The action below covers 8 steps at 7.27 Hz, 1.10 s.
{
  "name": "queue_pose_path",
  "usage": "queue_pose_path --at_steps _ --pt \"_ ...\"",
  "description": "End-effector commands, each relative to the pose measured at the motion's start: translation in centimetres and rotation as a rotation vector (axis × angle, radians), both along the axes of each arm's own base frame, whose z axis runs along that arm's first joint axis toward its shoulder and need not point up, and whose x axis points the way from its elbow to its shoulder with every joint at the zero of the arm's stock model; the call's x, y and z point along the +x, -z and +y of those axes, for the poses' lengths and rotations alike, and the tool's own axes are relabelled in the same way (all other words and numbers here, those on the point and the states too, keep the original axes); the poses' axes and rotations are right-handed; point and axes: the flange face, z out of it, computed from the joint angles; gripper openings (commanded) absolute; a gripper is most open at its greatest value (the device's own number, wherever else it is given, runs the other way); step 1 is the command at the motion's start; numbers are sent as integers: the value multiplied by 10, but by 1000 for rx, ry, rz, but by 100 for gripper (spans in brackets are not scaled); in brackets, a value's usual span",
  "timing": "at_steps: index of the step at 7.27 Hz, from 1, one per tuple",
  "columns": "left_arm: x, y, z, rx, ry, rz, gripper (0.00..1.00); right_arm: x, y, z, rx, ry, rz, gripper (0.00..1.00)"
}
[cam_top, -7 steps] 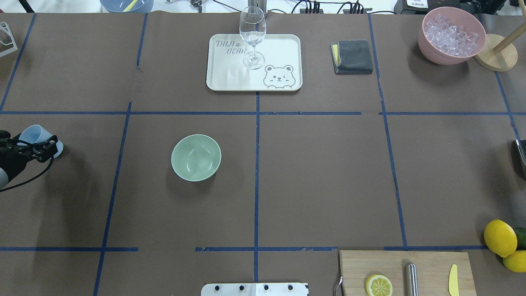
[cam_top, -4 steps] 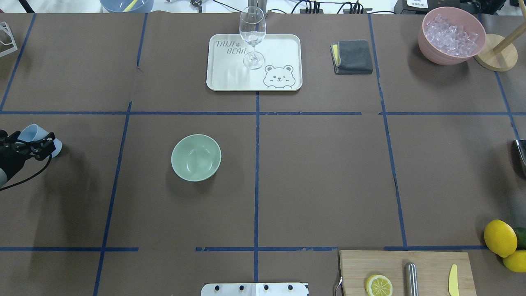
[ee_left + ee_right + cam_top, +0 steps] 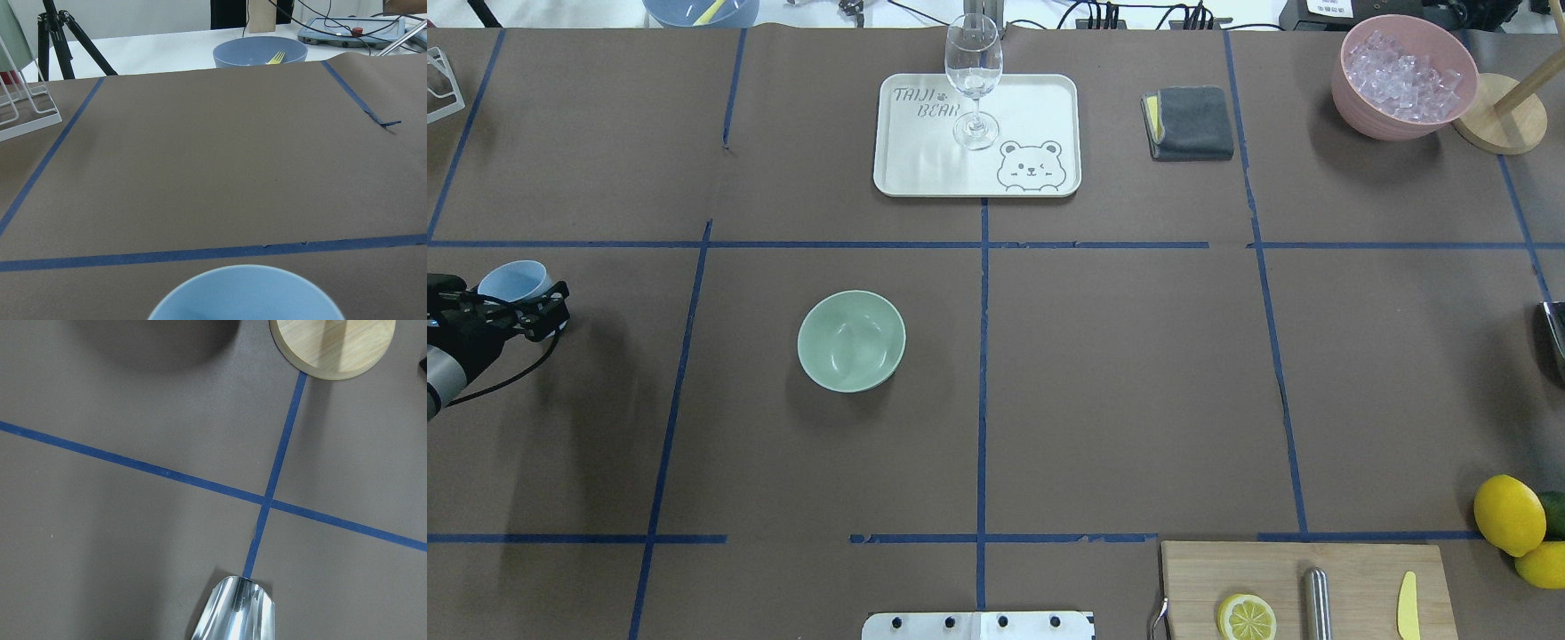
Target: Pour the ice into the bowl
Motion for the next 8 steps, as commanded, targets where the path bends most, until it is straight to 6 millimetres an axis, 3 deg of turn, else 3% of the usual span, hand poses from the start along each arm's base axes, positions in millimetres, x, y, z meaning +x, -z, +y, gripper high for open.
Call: queue_pose_path --at_steps 1,2,3,5,7,8 --pt "3 1 -1 2 -4 4 99 1 -1 0 -2 -2 0 100" --pt "3 1 -1 1 -4 3 99 0 -1 0 -2 -1 0 100" --pt "3 1 -1 1 -4 3 92 1 -1 0 -2 -2 0 100" --pt "3 3 -1 4 -3 9 0 0 0 0 0 -1 0 100" --pt "-1 15 1 38 -10 40 0 1 0 0 0 -2 0 100" --pt "0 39 2 66 -29 58 0 1 0 0 0 -2 0 100"
